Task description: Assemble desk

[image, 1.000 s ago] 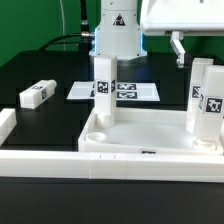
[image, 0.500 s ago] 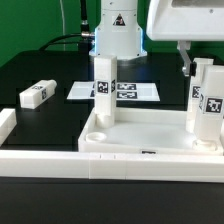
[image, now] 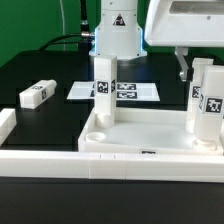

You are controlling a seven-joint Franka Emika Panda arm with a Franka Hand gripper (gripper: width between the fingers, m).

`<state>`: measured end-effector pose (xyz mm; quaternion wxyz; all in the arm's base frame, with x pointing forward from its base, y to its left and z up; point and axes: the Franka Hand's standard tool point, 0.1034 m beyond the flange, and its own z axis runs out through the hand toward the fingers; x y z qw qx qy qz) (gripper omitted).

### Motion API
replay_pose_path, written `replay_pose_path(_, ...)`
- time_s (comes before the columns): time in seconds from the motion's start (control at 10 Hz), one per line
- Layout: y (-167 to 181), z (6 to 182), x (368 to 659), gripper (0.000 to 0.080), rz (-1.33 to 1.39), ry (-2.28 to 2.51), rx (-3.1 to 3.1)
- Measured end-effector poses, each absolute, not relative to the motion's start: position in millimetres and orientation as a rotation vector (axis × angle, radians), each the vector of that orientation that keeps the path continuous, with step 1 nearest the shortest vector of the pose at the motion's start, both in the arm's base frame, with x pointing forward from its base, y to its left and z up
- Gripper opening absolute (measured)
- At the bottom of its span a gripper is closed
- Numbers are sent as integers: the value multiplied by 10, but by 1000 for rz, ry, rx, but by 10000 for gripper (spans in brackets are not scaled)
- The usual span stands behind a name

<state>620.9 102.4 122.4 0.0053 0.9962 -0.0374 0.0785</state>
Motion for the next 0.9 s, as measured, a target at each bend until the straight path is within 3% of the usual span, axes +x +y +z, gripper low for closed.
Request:
replay_pose_path(0.1,1021,1224,6210,436,246,-118,3119)
replay_pose_path(0.2,1020,1225,6210,436,246,-118,3119)
replay_pose_path(0.3,1017,1226,6211,288,246,-118,3119)
replay_pose_path(0.9,1018,1226,6211,288,248,-500,3101)
